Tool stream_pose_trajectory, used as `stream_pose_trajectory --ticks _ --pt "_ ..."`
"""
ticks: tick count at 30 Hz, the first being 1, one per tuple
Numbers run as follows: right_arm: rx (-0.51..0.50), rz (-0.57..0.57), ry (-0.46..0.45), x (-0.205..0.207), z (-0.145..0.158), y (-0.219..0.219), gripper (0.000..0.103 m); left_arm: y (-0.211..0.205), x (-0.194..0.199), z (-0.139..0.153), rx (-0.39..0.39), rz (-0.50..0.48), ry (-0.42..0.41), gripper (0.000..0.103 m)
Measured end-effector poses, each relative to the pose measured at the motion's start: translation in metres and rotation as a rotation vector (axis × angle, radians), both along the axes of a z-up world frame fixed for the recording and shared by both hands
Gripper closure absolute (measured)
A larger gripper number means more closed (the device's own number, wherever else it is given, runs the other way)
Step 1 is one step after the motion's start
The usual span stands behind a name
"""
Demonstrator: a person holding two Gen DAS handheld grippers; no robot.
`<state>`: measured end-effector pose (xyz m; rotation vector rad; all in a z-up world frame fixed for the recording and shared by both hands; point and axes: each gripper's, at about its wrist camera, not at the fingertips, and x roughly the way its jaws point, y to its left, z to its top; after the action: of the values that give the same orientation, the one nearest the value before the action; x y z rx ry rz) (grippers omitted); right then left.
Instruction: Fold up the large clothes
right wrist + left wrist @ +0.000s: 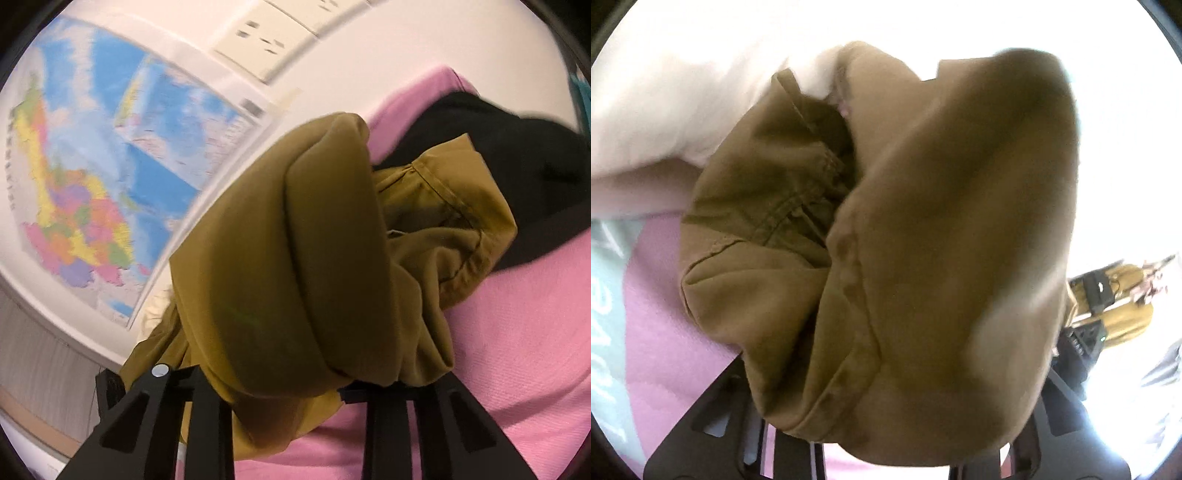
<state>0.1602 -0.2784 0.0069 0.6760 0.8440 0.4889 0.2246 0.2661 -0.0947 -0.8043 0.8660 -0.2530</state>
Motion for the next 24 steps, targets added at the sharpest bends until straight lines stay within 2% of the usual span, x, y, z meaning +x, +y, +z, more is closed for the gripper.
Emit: stream_pose_trajectory --ticks 6,10,14,16,19,24 --pt "0.009 0.056 -0.133 -0.017 0.047 0.002 0.079 -0.008 -0.006 0.038 0.041 -0.041 -0.105 0.077" --pt "0.001 0.089 -0.246 -0.027 0.093 0.009 0.079 -0.01 -0.01 0.063 0.061 -0.07 -0.163 0.077" --pt "0.011 0.119 -0.355 -0.038 0.136 0.017 0.08 -0.011 -0.018 0.097 0.071 -0.084 -0.245 0.078" --pt "0.03 0.132 -0.412 -0.043 0.157 0.023 0.08 -0.004 -0.021 0.123 0.083 -0.089 -0.302 0.078" --pt "0.057 0.16 -0.48 -0.046 0.188 0.038 0.08 0.007 -0.027 0.152 0.105 -0.067 -0.366 0.078" --pt "0.105 0.225 -0.591 -0.044 0.229 0.078 0.08 0.033 -0.054 0.201 0.205 0.012 -0.492 0.078"
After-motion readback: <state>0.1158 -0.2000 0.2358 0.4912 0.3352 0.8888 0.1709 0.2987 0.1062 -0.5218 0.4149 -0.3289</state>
